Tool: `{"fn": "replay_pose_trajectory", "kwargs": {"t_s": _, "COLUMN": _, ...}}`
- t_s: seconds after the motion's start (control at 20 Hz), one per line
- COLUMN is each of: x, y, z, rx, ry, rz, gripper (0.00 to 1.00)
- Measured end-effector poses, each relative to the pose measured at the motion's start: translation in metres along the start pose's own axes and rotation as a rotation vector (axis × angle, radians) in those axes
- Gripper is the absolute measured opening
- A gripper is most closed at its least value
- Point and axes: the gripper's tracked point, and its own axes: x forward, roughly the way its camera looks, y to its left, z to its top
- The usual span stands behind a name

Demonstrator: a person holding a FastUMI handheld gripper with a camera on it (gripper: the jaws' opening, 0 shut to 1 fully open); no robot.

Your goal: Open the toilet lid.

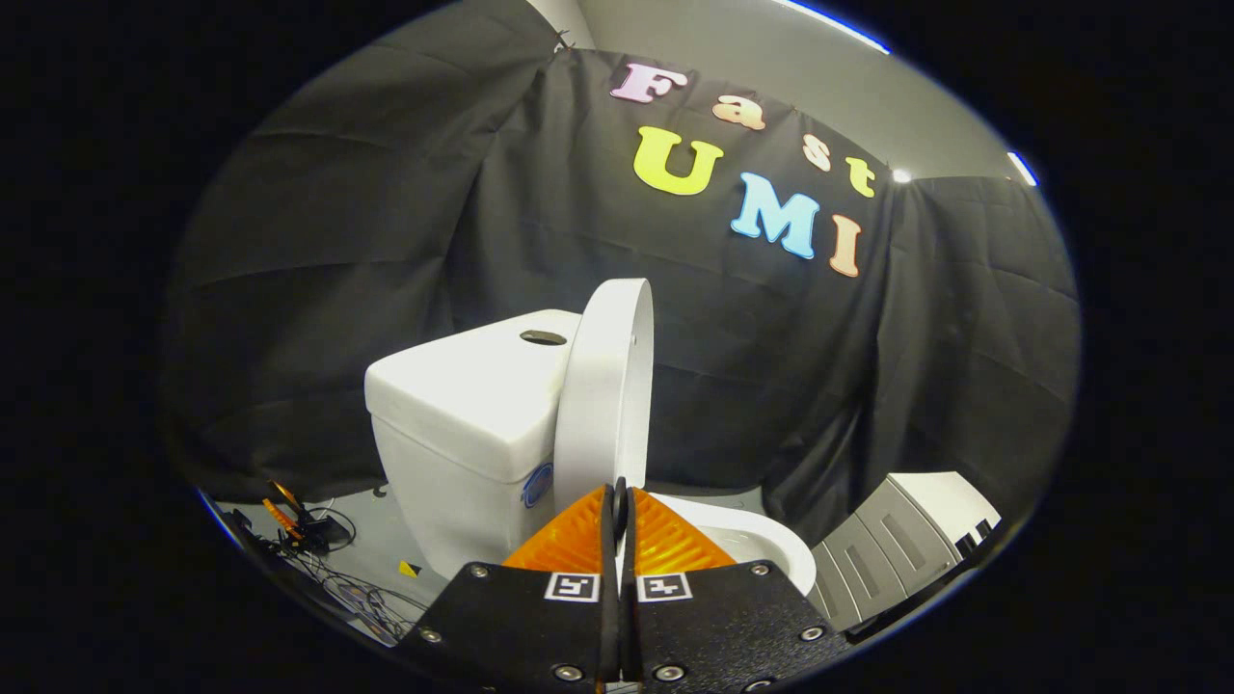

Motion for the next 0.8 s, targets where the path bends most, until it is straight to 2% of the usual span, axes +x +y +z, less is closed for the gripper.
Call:
{"fn": "replay_pose_trajectory", "kwargs": {"t_s": 0.2, "x": -0.001, "y": -0.001, "z": 0.000, "rx": -0.009, "ry": -0.005, "rz": 0.008, "gripper": 0.00}}
{"fn": "replay_pose_trajectory", "kwargs": {"t_s": 0.35, "x": -0.001, "y": 0.006, "z": 0.001, "rx": 0.032, "ry": 0.015, "rz": 0.100, "gripper": 0.07}}
{"fn": "replay_pose_trajectory", "kwargs": {"t_s": 0.45, "x": -0.003, "y": 0.003, "z": 0.004, "rx": 0.071, "ry": 0.015, "rz": 0.149, "gripper": 0.20}}
{"fn": "replay_pose_trajectory", "kwargs": {"t_s": 0.55, "x": -0.012, "y": 0.006, "z": 0.010, "rx": 0.110, "ry": 0.006, "rz": 0.181, "gripper": 0.47}}
{"fn": "replay_pose_trajectory", "kwargs": {"t_s": 0.6, "x": -0.019, "y": 0.014, "z": 0.014, "rx": 0.120, "ry": 0.000, "rz": 0.215, "gripper": 0.75}}
{"fn": "replay_pose_trajectory", "kwargs": {"t_s": 0.65, "x": -0.026, "y": 0.016, "z": 0.020, "rx": 0.128, "ry": -0.017, "rz": 0.237, "gripper": 0.84}}
{"fn": "replay_pose_trajectory", "kwargs": {"t_s": 0.7, "x": -0.035, "y": 0.014, "z": 0.026, "rx": 0.134, "ry": -0.036, "rz": 0.249, "gripper": 0.89}}
{"fn": "replay_pose_trajectory", "kwargs": {"t_s": 0.8, "x": -0.053, "y": 0.004, "z": 0.041, "rx": 0.152, "ry": -0.082, "rz": 0.272, "gripper": 0.94}}
